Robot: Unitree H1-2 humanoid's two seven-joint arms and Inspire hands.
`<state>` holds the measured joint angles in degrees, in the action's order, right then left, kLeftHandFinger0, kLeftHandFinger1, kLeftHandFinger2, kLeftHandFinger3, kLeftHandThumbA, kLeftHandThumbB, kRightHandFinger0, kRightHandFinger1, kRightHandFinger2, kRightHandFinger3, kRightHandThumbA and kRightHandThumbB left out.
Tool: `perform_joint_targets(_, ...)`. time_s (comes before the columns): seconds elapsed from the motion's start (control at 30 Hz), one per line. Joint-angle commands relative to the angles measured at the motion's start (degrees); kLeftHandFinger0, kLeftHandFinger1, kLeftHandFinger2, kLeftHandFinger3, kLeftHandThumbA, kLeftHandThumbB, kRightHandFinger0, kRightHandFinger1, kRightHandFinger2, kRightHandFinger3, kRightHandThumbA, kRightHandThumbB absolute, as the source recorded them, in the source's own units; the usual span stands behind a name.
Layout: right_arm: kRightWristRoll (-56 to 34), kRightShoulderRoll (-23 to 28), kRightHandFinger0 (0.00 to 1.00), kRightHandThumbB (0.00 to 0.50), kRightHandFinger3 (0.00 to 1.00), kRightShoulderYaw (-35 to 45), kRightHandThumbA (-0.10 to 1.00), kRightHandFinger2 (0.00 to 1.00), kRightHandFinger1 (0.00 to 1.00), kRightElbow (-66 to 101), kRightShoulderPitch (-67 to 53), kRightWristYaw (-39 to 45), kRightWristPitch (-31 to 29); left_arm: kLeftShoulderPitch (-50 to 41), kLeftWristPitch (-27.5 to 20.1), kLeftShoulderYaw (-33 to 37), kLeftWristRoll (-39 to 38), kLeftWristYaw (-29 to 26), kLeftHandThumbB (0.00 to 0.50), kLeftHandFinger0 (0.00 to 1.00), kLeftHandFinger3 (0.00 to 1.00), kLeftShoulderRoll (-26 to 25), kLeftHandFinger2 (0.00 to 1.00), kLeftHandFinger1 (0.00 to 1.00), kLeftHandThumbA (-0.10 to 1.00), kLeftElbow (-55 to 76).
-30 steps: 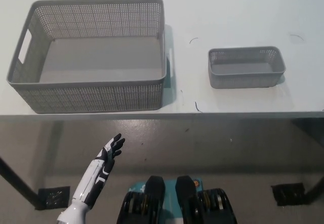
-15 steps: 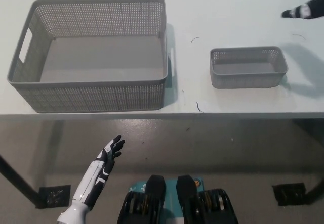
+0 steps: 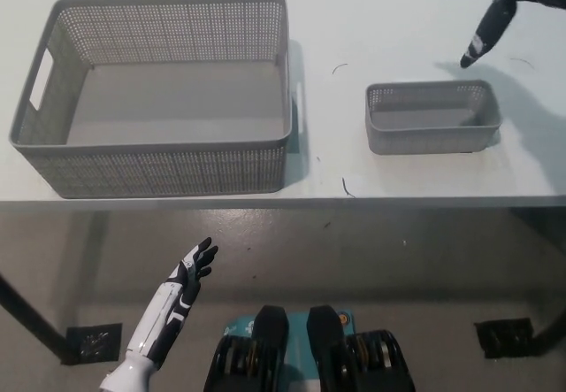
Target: Use the right hand to pick up a small rectangular container and put it into a bigger container on the left side
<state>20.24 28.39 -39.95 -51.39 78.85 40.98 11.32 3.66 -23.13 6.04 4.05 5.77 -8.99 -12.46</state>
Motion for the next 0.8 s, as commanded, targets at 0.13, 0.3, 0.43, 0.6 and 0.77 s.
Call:
perform_joint_targets(0.13, 7.77, -8.87, 1.00, 0.380, 1.00, -6.39, 1.00, 1.00, 1.00, -16.71, 13.85, 6.72, -7.86, -0.72, -2.57, -0.37, 1.46, -0.02, 0.351, 1.00, 1.00, -1.12, 1.00, 1.00, 1.00, 1.71)
perform_joint_targets(0.3, 7.74, -13.36, 1.00, 0.420, 1.00, -5.56, 1.00, 1.00, 1.00, -24.92, 14.50, 5.50, -5.47, -1.19, -2.27, -0.39, 2.29, -0.23, 0.343, 1.00, 1.00, -1.08, 1.00, 1.00, 1.00, 2.24)
perform_joint_targets(0.43, 9.70, -15.30, 1.00, 0.417, 1.00, -6.02, 1.00, 1.00, 1.00, -27.32, 13.46, 1.80, -7.20, -1.26, -2.04, -0.49, 2.01, -0.03, 0.334, 1.00, 1.00, -1.10, 1.00, 1.00, 1.00, 2.48)
perform_joint_targets(0.6, 11.47, -16.81, 1.00, 0.414, 1.00, -6.37, 1.00, 1.00, 1.00, -29.37, 11.87, -0.32, -7.39, -1.09, -2.17, -0.57, 1.86, -0.05, 0.336, 1.00, 1.00, -0.96, 1.00, 1.00, 1.00, 2.40)
perform_joint_targets(0.77, 13.12, -17.36, 1.00, 0.392, 1.00, -6.91, 1.00, 1.00, 1.00, -30.58, 9.89, -2.30, -7.40, -0.99, -2.35, -0.53, 2.02, -0.13, 0.340, 1.00, 1.00, -0.78, 1.00, 1.00, 1.00, 2.45)
